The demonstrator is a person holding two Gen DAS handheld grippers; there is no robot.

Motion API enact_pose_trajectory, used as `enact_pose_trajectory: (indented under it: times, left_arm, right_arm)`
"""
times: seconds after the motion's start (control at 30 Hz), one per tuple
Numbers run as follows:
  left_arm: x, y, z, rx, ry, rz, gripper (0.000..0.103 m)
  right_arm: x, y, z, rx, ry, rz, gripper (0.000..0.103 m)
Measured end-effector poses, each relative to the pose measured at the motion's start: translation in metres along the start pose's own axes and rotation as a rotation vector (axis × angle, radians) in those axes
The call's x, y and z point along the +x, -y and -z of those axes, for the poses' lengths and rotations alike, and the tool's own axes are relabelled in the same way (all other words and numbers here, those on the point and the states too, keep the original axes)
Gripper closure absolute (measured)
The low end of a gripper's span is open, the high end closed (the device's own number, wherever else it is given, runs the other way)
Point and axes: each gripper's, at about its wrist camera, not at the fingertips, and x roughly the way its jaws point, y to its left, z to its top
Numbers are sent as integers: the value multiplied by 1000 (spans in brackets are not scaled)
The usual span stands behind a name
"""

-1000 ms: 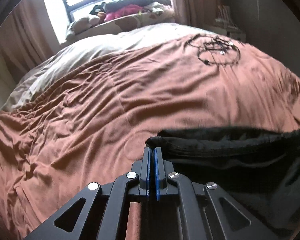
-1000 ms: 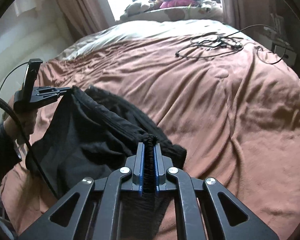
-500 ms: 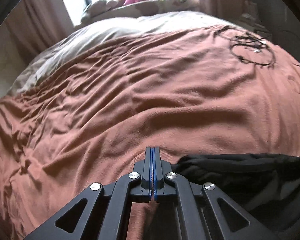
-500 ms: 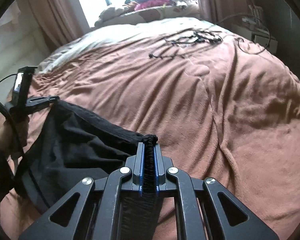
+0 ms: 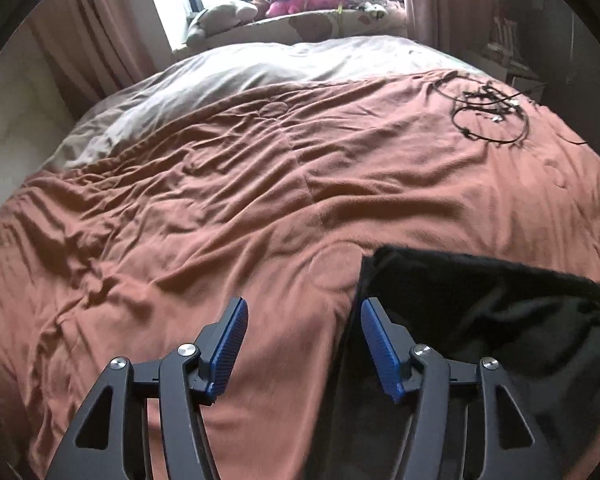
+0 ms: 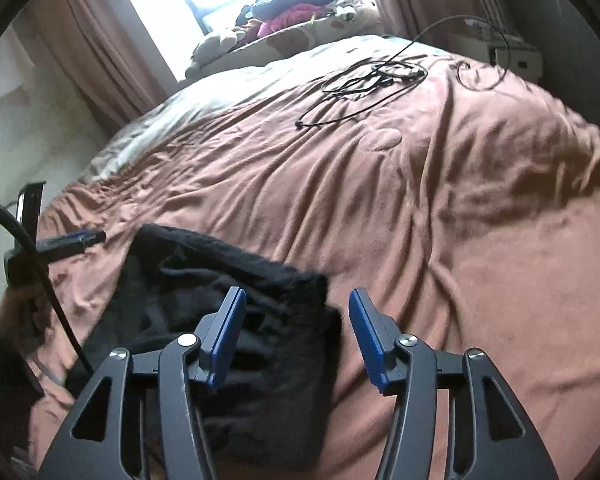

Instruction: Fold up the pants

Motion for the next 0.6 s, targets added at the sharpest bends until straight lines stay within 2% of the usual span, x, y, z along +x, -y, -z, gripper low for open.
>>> enact_pose_trajectory:
  times: [0.37, 0.6]
  left_arm:
    - [-68, 2, 55, -11, -11, 50, 40]
    - [-77, 9, 96, -25, -38, 112, 38]
  right_arm:
    - [-44, 4, 38, 84, 11, -52, 51]
    - [-46, 24, 67, 227, -20, -93, 51]
